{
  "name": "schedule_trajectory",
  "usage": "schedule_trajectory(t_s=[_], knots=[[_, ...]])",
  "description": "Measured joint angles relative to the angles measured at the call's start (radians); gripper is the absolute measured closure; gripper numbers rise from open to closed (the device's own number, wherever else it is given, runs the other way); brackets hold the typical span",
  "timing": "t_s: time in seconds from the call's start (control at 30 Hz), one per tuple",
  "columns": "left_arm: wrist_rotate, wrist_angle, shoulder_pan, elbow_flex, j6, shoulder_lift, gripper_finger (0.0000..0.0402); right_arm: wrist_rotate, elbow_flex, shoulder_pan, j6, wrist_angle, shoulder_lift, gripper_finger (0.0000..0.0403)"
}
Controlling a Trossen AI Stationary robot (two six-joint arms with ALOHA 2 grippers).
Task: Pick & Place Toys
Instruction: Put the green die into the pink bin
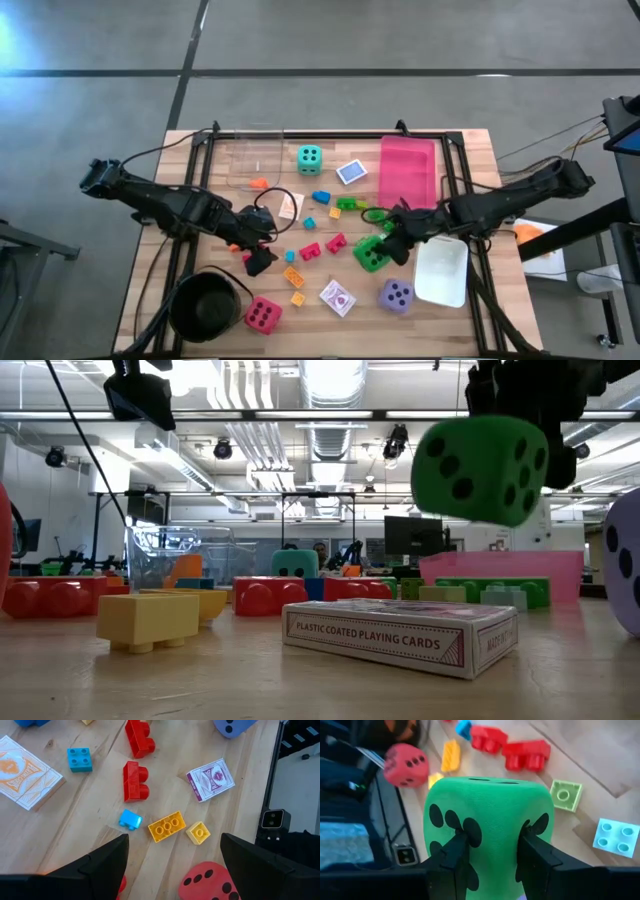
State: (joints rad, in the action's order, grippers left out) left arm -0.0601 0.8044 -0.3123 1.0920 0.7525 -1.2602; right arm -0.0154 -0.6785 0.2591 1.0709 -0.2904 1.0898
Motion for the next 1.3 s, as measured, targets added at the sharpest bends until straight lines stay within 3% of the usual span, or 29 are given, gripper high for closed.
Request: schedule_trajectory(t_s=[0.3, 0.53, 0.7, 1.0, 1.3], knots=[[-0.020, 0.000, 0.006, 0.000, -0.003, 0.000, 0.0084, -0.098, -0.001, -0.054, -0.023, -0.013, -0.148, 0.0285], [-0.046, 0.000, 0.044, 0.000, -0.017, 0.000, 0.0084, -0.111, -0.004, -0.199, -0.091, -0.015, -0.211, 0.0288], [-0.048, 0.000, 0.070, 0.000, -0.044, 0.000, 0.0084, -0.090, -0.088, -0.306, -0.189, -0.100, -0.209, 0.0289], [-0.045, 0.006, 0.113, 0.003, -0.100, 0.011, 0.0084, -0.116, -0.406, -0.513, -0.309, -0.523, -0.088, 0.0294], [-0.044, 0.010, 0.204, 0.002, -0.170, 0.066, 0.0083, -0.138, -0.644, -0.766, -0.444, -0.797, 0.119, 0.0297]])
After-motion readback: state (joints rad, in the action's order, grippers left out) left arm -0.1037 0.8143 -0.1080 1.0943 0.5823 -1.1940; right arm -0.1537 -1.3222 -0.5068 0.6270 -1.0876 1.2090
